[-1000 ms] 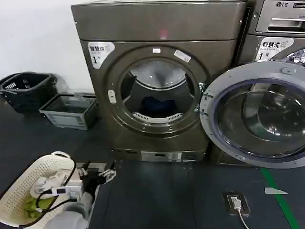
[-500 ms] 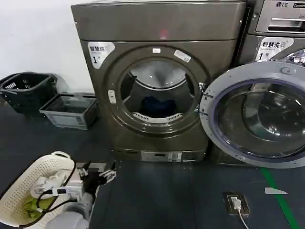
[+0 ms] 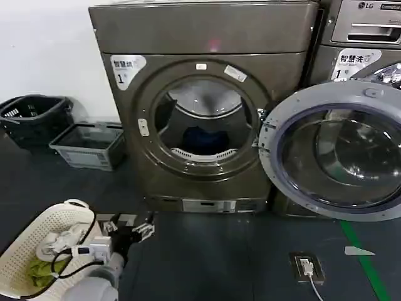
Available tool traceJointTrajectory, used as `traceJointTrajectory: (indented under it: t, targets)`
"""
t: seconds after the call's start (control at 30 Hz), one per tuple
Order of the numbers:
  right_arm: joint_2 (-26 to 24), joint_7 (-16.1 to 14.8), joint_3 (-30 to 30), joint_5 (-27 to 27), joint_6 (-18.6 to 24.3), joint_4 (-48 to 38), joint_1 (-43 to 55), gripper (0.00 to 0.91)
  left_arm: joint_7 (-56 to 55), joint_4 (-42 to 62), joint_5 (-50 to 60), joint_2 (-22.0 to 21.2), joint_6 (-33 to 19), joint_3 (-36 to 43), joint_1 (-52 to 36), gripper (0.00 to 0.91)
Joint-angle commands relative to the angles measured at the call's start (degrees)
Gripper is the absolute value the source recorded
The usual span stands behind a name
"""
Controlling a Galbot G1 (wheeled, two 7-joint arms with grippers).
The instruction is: Grasp the clothes from the dryer.
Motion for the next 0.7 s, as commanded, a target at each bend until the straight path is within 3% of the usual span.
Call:
traceJointTrajectory:
  t: [0.03,0.7]
  targets:
    - [0.05,0.17,-0.02,0.05,0.26,0.08,-0.04,0.907,0.02,0.04,-0.05,-0.02,2.81,-0.01,0.05,0.907]
    - [0.26,0.47,-0.27,0.06,0.52,-0.11,0.16,0.907,-0.14,0.28,-0.38,-0.23,2.81,-0.2,0.32,0.907]
